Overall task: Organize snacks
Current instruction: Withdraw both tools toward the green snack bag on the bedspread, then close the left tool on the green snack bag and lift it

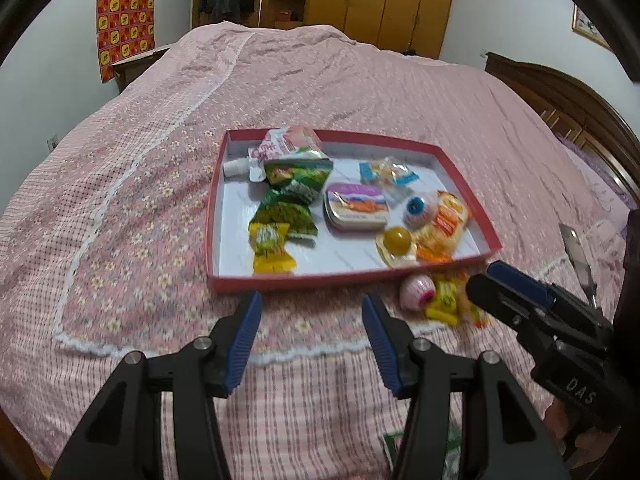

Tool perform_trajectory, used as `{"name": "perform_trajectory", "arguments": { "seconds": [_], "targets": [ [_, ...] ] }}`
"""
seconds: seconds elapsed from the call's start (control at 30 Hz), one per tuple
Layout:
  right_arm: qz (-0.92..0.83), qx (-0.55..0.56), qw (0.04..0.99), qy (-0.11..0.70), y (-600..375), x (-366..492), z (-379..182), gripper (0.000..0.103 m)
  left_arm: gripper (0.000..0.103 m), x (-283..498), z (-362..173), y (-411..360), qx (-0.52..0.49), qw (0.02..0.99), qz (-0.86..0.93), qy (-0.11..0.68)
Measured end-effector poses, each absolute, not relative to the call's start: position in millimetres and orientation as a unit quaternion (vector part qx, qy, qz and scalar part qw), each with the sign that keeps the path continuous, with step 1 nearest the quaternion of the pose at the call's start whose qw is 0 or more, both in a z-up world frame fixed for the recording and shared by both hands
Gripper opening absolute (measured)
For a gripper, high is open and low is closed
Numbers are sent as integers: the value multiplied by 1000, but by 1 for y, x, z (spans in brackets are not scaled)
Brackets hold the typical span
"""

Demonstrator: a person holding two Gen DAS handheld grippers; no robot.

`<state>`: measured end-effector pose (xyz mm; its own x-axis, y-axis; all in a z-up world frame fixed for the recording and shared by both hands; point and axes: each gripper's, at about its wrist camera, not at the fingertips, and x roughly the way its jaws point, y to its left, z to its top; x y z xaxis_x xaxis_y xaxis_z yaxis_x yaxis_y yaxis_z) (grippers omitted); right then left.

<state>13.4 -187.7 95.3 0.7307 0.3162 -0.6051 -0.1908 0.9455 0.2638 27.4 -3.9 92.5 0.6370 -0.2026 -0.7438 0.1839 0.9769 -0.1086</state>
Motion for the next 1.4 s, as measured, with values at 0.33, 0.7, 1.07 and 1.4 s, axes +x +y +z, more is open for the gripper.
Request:
{"name": "perform_trajectory", "arguments": {
  "seconds": [0.33,0.7,1.07,1.4],
  "targets": [
    [121,90,923,354,-197,-26,89,47,55,-13,89,-15,-11,894,-130,430],
    [107,85,921,365,-200,-52,87,47,56,-44,82,-28,-23,879,-151,451],
    [101,86,923,362,-209,-72,87,47,59,-58,66,-47,-14,867,-160,472],
    [101,88,922,364,-213,-76,83,47,60,-60,51,-65,8,860,-157,485]
  ]
}}
